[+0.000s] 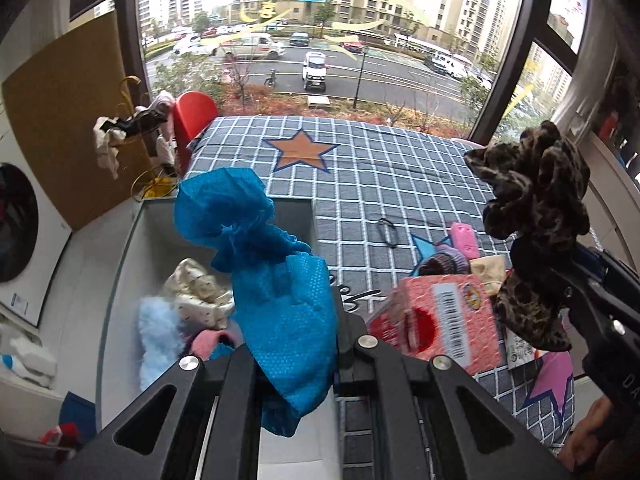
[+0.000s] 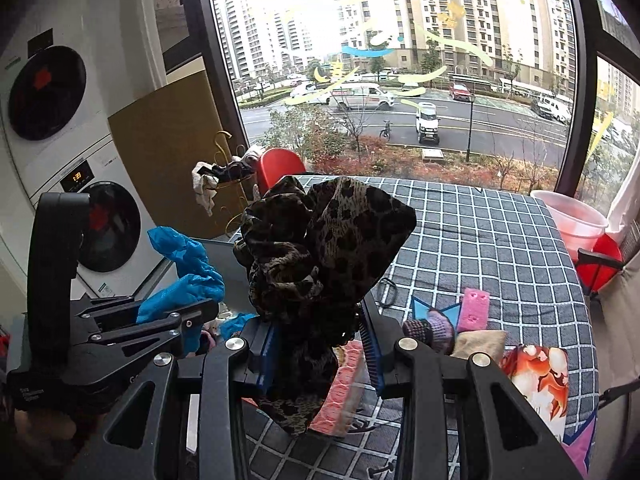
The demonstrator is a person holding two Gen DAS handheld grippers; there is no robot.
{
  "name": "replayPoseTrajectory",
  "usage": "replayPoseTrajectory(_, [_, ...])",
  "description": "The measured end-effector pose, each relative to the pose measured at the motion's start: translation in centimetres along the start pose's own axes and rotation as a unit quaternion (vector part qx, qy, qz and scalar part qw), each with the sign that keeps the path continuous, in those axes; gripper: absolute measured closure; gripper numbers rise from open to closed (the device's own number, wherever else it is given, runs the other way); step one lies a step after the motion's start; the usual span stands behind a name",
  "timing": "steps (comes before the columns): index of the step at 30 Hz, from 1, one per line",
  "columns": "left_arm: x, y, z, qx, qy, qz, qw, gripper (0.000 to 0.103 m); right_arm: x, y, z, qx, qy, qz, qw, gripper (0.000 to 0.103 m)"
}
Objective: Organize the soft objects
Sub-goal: 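Lift and carry the shoe cover and leopard scrunchie with both grippers toward the box, then lower the shoe cover and leopard scrunchie into the box and open both grippers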
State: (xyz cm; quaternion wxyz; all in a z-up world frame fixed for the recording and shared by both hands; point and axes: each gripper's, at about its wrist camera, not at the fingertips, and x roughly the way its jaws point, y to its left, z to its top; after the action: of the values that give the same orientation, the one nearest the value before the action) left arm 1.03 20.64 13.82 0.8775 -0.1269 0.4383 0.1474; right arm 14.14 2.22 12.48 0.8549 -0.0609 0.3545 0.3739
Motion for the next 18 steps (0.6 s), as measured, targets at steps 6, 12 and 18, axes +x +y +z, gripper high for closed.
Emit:
replayPoseTrajectory(6, [0.0, 4.0, -2.5, -0.038, 0.011, 0.020, 0.9990, 0.092, 1.5, 4.2, -0.3, -0.040, 0.009, 0.025, 0.999, 0.066])
replayPoseTrajectory(12, [0.3, 7.2, -5.6, -0.065, 0.027, 0.036, 0.9969, 0.092, 2.9, 8.2, -1.8, -0.078, 0.025, 0.053, 0.995, 0.066])
replayPoseTrajectory(18, [0.4, 8.9, -8.2, -0.092, 0.044, 0.035, 0.9942, 0.092, 3.5, 11.1, -3.6, -0.112, 0.038, 0.081, 0.990, 0.066])
